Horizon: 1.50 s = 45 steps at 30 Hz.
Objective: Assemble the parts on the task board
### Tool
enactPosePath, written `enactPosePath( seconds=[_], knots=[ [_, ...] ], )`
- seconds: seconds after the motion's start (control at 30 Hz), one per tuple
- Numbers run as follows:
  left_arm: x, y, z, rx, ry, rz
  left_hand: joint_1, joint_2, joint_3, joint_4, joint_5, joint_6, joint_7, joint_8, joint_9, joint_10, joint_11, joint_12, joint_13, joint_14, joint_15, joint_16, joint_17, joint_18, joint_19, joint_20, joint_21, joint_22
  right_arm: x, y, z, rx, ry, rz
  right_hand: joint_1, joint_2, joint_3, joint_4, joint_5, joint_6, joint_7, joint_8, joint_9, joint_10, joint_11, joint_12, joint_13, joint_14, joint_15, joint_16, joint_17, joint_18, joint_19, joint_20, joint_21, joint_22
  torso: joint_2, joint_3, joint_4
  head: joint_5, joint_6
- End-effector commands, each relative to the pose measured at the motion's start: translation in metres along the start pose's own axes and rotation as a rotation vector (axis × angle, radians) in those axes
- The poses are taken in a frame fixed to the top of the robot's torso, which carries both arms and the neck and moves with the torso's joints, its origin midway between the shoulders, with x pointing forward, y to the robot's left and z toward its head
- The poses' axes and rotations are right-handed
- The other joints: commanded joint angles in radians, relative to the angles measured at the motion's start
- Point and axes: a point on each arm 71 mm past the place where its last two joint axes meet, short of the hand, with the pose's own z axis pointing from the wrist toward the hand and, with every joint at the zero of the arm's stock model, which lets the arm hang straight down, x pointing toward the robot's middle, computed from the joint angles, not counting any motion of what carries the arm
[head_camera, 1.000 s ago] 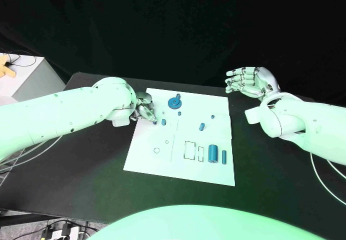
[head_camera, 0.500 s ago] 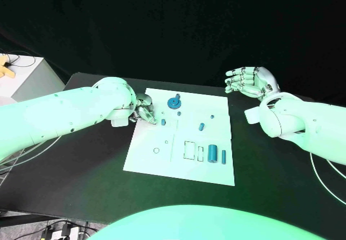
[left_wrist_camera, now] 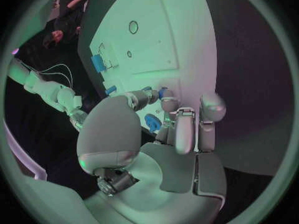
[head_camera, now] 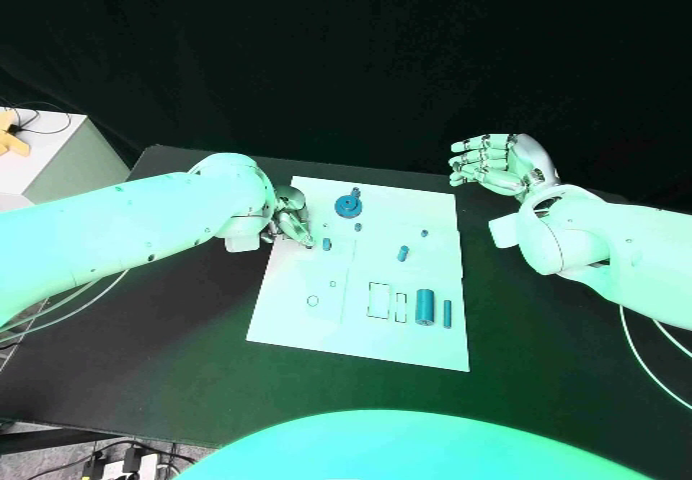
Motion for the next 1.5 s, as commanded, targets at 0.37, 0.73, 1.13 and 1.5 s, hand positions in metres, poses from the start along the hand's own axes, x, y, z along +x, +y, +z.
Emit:
enactPosePath(
  seconds=[0.37, 0.73, 1.13, 1.5],
  knots=[
    [0.0018, -0.0010, 0.0050, -0.014, 0.057, -0.013, 0.002, 0.014, 0.216, -0.205, 0.001, 0.004, 0.001, -0.005, -0.001, -0.001, 0.000, -0.004, 0.005, 0.049, -0.005, -0.002, 0.076, -0.004, -0.006, -0.002, -0.003, -0.002, 0.0020, 0.0012, 0.0000, -0.013, 0.020, 0.002, -0.007, 0.001, 0.004, 0.000, 0.001, 0.004, 0.036, -0.002, -0.001, 0.004, 0.004, -0.003, -0.001, -0.001, 0.007, -0.003, -0.001, 0.002, -0.009, 0.000, -0.003, -0.001, 0.000, 0.0010, 0.0004, -0.003, 0.000],
    [-0.0005, 0.0029, 0.0083, -0.033, 0.068, -0.032, 0.001, 0.016, 0.217, -0.204, 0.001, 0.003, 0.002, -0.006, -0.001, -0.002, 0.001, -0.004, 0.005, 0.048, -0.004, -0.003, 0.073, -0.004, -0.008, -0.001, -0.005, -0.004, 0.0022, 0.0011, 0.0001, -0.012, 0.021, 0.003, -0.007, 0.001, 0.004, 0.000, 0.001, 0.004, 0.036, -0.002, -0.001, 0.004, 0.004, -0.003, -0.001, -0.001, 0.007, -0.003, -0.001, 0.002, -0.009, 0.000, -0.003, -0.001, -0.001, 0.0000, 0.0003, -0.001, 0.000],
    [-0.0050, 0.0032, 0.0080, -0.020, 0.031, -0.101, -0.051, 0.059, 0.241, -0.201, -0.003, -0.019, 0.010, -0.023, 0.003, -0.021, 0.009, -0.006, 0.004, 0.046, 0.003, -0.005, 0.072, -0.002, -0.019, 0.005, -0.009, -0.013, 0.0017, 0.0007, 0.0002, -0.010, 0.022, 0.002, -0.006, 0.001, 0.005, -0.003, 0.001, 0.006, 0.036, -0.005, -0.002, 0.005, 0.004, -0.005, -0.001, 0.000, 0.007, -0.005, -0.003, 0.002, -0.008, 0.000, -0.003, -0.003, 0.000, -0.0005, 0.0013, -0.001, 0.000],
    [-0.0039, 0.0017, 0.0078, -0.009, 0.051, -0.109, -0.090, 0.076, 0.274, -0.227, -0.001, -0.024, 0.015, -0.041, 0.000, -0.038, 0.014, -0.008, 0.001, 0.043, 0.006, -0.007, 0.069, 0.000, -0.027, 0.009, -0.008, -0.018, 0.0019, 0.0006, 0.0001, -0.008, 0.026, 0.003, -0.006, 0.001, 0.005, -0.004, 0.001, 0.007, 0.036, -0.007, -0.002, 0.006, 0.004, -0.007, -0.001, 0.000, 0.007, -0.006, -0.004, 0.002, -0.008, 0.000, -0.004, -0.004, -0.001, -0.0003, 0.0002, 0.001, 0.000]
  ],
)
